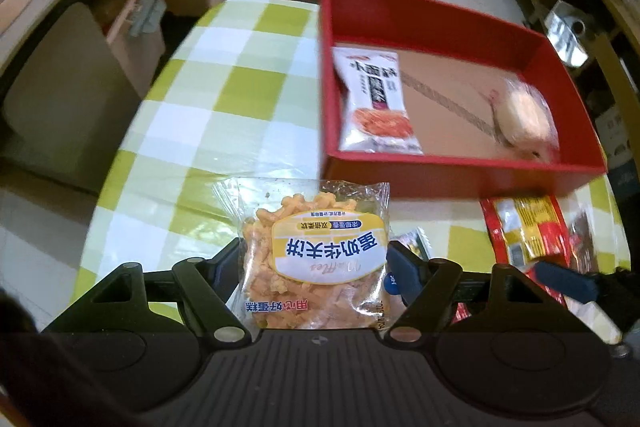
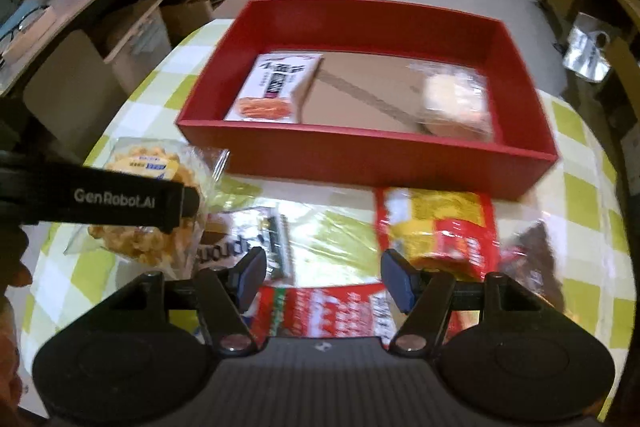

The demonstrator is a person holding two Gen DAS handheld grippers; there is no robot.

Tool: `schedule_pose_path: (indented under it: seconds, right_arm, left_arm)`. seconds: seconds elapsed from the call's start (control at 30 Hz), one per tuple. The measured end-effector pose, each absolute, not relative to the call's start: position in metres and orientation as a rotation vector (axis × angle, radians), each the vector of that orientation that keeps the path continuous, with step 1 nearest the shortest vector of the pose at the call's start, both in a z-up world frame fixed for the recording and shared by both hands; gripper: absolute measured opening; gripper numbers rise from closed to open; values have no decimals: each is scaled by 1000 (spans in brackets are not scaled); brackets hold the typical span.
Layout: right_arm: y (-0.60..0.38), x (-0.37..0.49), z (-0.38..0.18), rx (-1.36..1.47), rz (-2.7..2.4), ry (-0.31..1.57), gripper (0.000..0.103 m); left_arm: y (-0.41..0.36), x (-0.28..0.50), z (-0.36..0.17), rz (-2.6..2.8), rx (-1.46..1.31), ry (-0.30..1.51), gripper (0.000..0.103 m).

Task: Organize snacks
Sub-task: 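Grasp the white Kaprons wafer pack with the right tool while the left tool holds the biscuit bag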

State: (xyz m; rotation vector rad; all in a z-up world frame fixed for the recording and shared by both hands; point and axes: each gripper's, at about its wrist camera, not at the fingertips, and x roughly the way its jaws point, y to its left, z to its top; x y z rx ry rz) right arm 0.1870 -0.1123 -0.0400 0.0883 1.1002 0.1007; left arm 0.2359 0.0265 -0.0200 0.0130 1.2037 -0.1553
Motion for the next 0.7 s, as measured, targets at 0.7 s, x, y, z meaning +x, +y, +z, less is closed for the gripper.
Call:
schedule_pose_path:
  seconds: [0.7]
  right_arm:
    - [-44,206,-76,-55,209,1151,70]
  left_arm:
    - [67,249,-25,-98,-5,1220,79]
